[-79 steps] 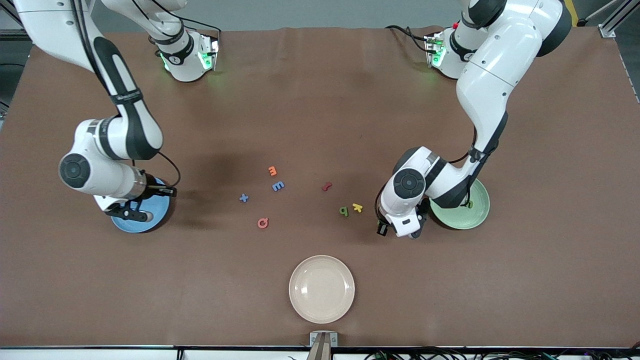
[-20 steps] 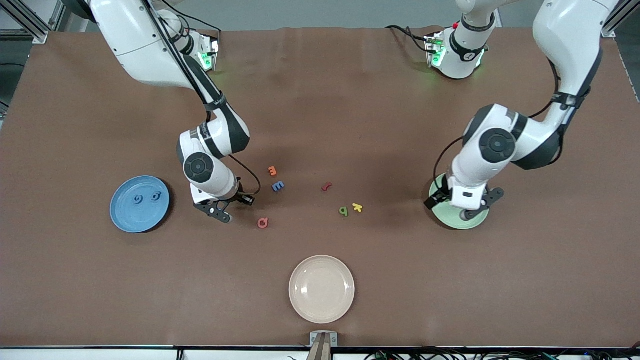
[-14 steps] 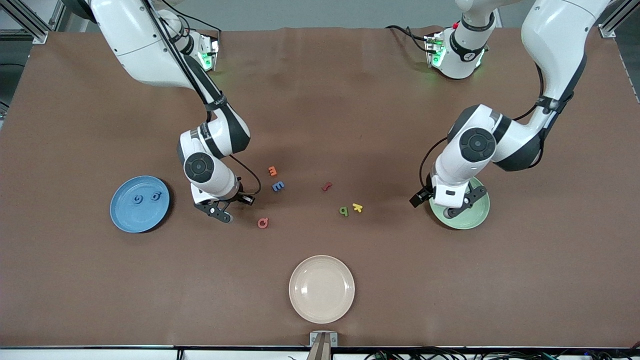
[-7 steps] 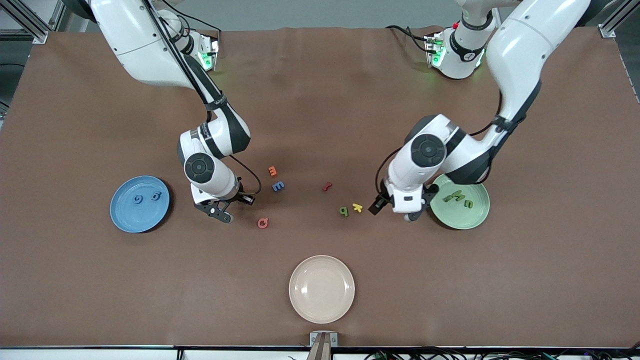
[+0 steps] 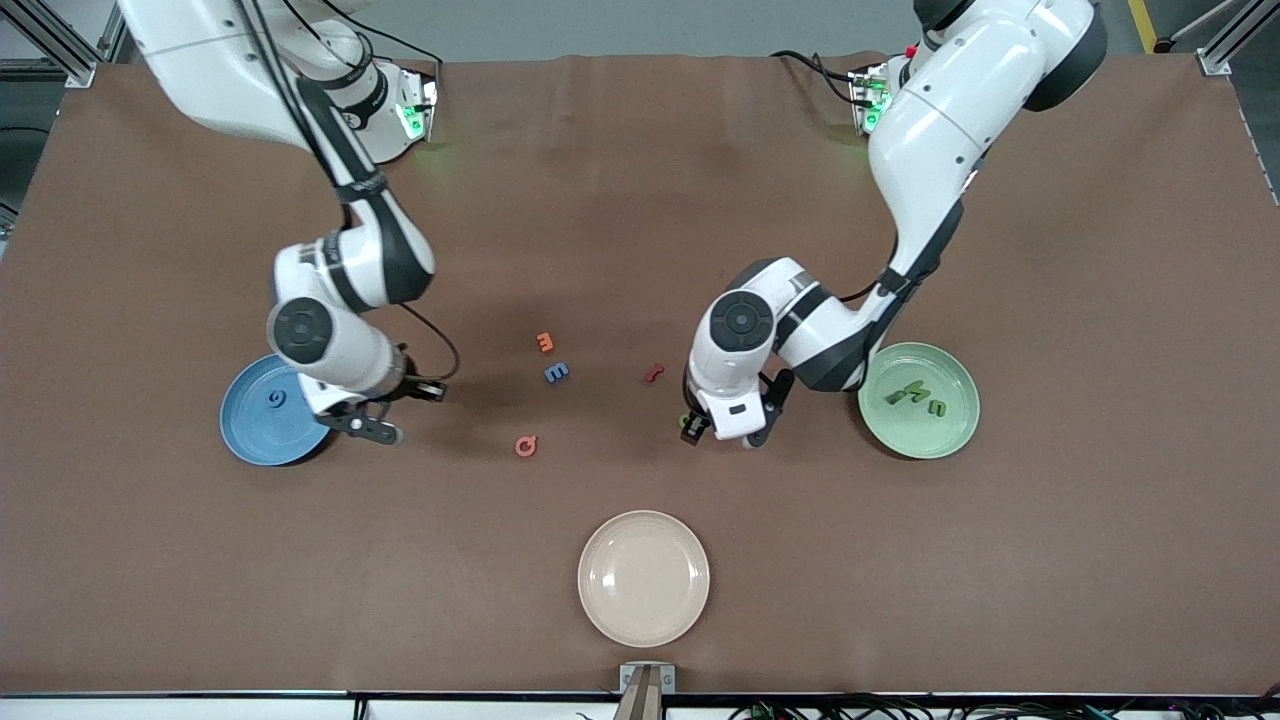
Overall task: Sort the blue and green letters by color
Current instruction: 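Carry the blue x to the blue plate while the left gripper carries green d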
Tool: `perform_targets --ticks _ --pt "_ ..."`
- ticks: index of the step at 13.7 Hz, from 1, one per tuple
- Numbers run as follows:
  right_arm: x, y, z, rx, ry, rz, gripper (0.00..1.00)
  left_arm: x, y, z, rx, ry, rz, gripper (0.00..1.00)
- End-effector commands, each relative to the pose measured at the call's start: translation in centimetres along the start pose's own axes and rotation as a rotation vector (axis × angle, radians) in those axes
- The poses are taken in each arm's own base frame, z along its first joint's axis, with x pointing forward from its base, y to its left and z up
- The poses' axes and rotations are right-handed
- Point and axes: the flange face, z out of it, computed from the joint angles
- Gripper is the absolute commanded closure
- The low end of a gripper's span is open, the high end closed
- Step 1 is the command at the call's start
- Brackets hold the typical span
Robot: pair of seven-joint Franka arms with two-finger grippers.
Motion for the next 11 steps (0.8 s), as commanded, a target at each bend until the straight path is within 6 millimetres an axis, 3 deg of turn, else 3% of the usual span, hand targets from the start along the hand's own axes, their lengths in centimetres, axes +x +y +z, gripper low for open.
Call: perform_targets --ticks 1,2,6,11 --pt "-0.1 6.5 -1.4 0.019 0.001 -0.11 0.93 -0.6 1.1 0.5 -0.005 -0.011 -0.015 0.31" --pt "0.4 8.5 -1.3 0.022 -0.001 -0.137 0.93 -1.5 1.2 0.9 -0.006 -0.012 -0.016 0.32" --pt "1.8 15.7 0.0 0.035 0.041 -0.226 0.93 -1.4 0.6 3.7 0.016 0.039 -0.011 0.35" --pt "2.7 20.7 1.1 0.031 0.063 -0.29 0.91 -2.0 0.5 4.0 0.016 0.04 -0.004 0.37"
